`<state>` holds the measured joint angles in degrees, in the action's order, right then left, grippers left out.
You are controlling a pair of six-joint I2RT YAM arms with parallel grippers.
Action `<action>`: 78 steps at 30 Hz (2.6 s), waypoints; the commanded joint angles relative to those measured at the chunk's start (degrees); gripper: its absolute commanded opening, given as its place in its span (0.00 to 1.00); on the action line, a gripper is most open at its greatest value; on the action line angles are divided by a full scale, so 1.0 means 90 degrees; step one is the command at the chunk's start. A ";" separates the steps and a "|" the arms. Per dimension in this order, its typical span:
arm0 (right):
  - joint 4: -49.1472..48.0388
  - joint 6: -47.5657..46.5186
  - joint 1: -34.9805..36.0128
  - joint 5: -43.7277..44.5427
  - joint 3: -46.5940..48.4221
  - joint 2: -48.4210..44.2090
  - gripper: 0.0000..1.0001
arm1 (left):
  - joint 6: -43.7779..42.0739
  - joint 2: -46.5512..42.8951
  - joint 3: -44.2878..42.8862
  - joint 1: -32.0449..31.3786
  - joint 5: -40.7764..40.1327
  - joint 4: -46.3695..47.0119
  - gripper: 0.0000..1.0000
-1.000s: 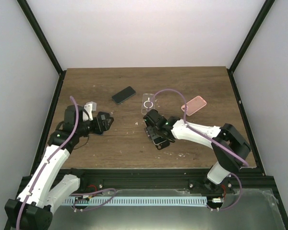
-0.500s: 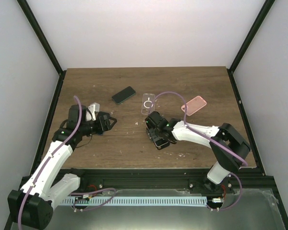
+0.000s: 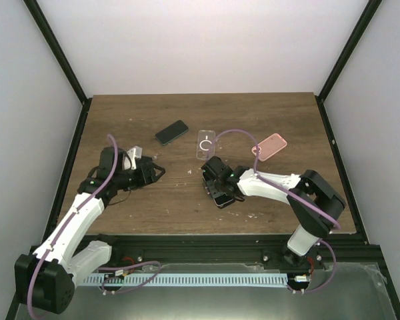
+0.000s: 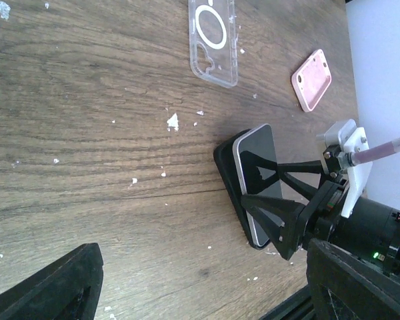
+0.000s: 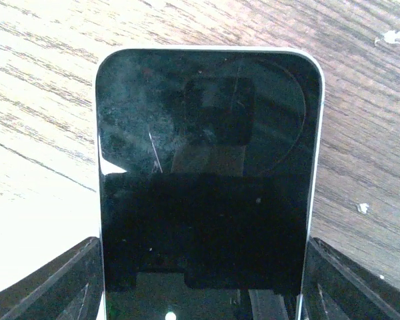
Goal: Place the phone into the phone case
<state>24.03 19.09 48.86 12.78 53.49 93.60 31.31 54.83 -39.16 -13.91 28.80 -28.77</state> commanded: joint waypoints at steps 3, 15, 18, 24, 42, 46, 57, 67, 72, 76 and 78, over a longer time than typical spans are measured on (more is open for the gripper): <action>-0.0147 0.0781 0.0074 -0.0517 0.0329 0.0288 0.64 | -0.0007 -0.0030 0.0072 0.0022 0.0141 0.0180 0.84; -0.0421 0.2268 0.0723 -0.1215 0.1196 0.0608 0.62 | -0.0091 -0.0079 0.0031 0.0015 0.0096 0.0106 0.85; -0.0346 0.1937 0.0722 -0.0860 0.1031 0.0409 0.62 | -0.0073 -0.0035 0.0030 0.0019 0.0122 0.0077 0.85; -0.0387 0.1336 0.0723 -0.0131 0.0631 0.0047 0.62 | 0.0074 -0.0104 0.0189 0.0017 0.0140 0.0233 0.85; -0.0340 0.1158 0.0723 0.0537 0.0374 0.0327 0.62 | 0.0124 -0.0135 0.0300 0.0019 0.0131 0.0286 0.84; -0.0361 0.1241 0.0721 0.0584 0.0262 0.0361 0.62 | 0.0081 -0.0154 0.0298 0.0019 0.0123 0.0245 0.84; -0.0587 0.1433 0.0769 0.0351 0.0091 0.0322 0.62 | 0.0130 -0.0350 0.0359 0.0020 0.0081 0.0180 0.84; -0.0563 0.1508 0.0799 0.0338 0.0363 0.0492 0.62 | 0.0096 -0.0362 0.0343 0.0013 0.0057 0.0146 0.84; -0.0600 0.1521 0.0800 0.0310 0.0391 0.0645 0.63 | 0.0083 -0.0339 0.0332 0.0015 0.0051 0.0134 0.85; -0.0614 0.1531 0.0807 0.0309 0.0408 0.0699 0.63 | 0.0085 -0.0345 0.0350 0.0015 0.0053 0.0150 0.85; -0.0611 0.1531 0.0811 0.0309 0.0430 0.0712 0.64 | 0.0081 -0.0331 0.0360 0.0022 0.0051 0.0160 0.85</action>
<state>20.34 31.16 55.70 15.64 55.40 98.83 32.47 52.27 -36.51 -13.89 29.19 -27.75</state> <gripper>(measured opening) 0.765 0.846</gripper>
